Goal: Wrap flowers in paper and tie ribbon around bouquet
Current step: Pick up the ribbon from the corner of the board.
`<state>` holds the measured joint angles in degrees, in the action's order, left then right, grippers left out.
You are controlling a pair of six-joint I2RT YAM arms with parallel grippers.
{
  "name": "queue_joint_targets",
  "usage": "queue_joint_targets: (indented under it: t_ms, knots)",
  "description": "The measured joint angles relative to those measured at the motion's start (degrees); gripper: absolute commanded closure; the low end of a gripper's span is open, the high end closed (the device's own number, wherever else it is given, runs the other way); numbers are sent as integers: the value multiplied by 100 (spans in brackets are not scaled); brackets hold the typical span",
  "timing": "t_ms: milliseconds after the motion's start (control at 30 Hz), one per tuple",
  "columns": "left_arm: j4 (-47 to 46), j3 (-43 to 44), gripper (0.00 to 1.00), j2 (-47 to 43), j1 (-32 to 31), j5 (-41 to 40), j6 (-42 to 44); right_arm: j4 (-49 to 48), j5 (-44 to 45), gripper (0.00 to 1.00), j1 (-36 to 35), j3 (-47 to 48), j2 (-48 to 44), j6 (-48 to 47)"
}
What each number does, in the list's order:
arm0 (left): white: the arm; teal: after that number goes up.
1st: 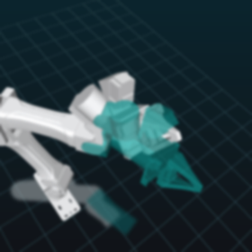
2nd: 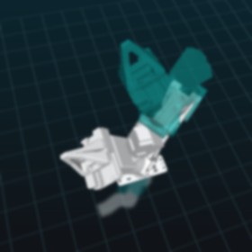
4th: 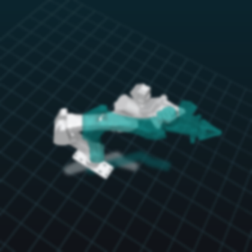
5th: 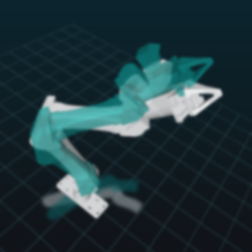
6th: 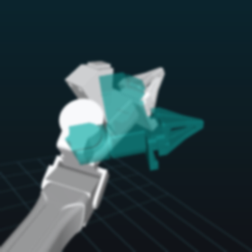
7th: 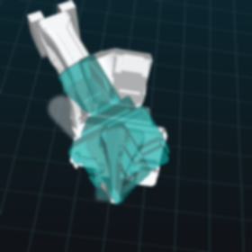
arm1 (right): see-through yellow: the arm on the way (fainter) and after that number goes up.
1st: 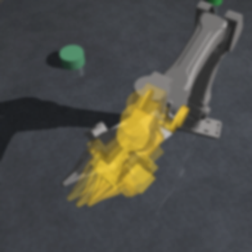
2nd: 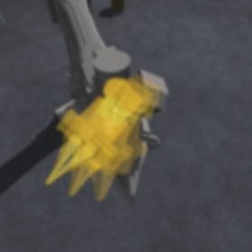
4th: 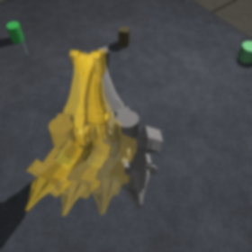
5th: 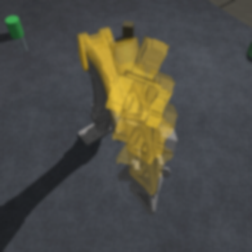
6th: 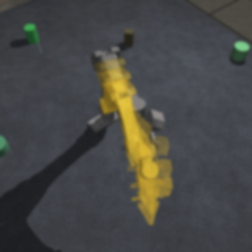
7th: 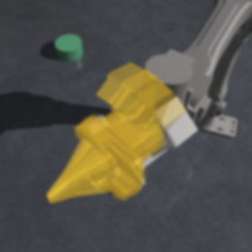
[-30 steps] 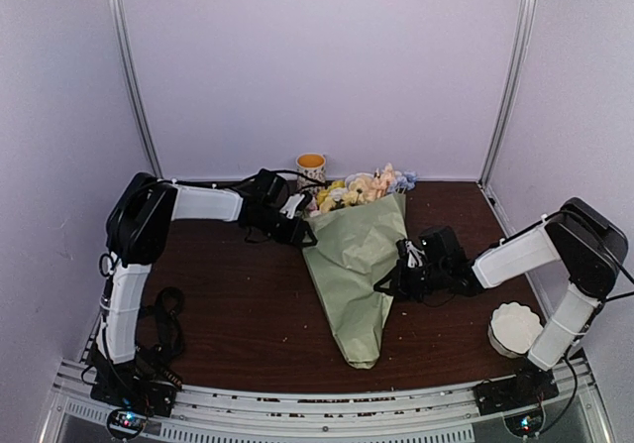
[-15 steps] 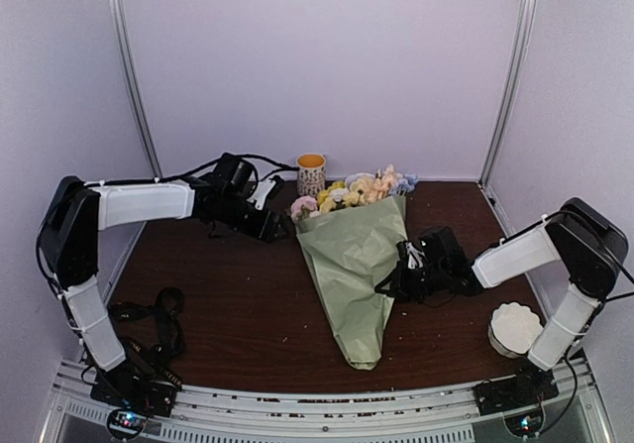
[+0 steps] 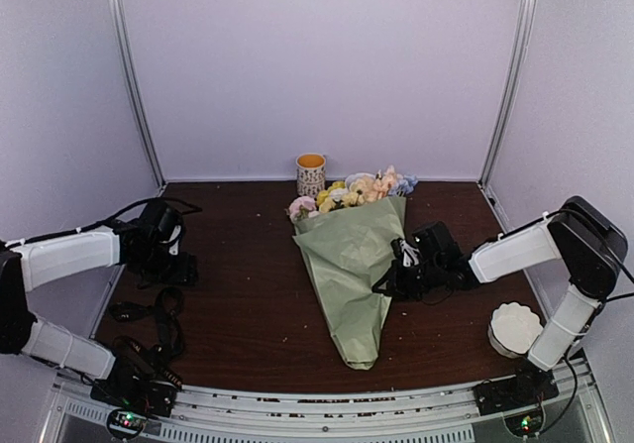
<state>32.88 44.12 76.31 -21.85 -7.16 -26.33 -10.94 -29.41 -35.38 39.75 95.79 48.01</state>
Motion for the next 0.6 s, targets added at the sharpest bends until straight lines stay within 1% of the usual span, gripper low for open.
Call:
queue_joint_targets:
  t_ms: [67, 167, 200, 267, 333, 433, 533, 600]
  knots:
    - [2, -210, 29, -387, 374, -146, -186, 57, -2, 100, -4, 33, 0, -33]
    - [-11, -472, 29, -662, 975, -293, -393, 138, -2, 100, -7, 68, 0, -114]
    - [-7, -557, 29, -704, 1073, -332, -439, 160, -2, 100, -7, 81, 0, -129]
    - [-28, -723, 32, -739, 1182, -352, -498, 192, -4, 100, -13, 109, 0, -142]
    - [-111, -916, 41, -717, 1322, -249, -529, 216, -7, 100, -20, 120, 0, -153]
    - [-203, -973, 52, -476, 1652, -17, -540, 234, -4, 100, -24, 125, 0, -157]
    - [-352, -977, 64, -221, 1698, 221, -535, 260, -2, 100, -26, 127, -2, -160]
    - [-420, -1023, 74, -197, 1696, 337, -538, 271, -2, 100, -26, 127, -2, -164]
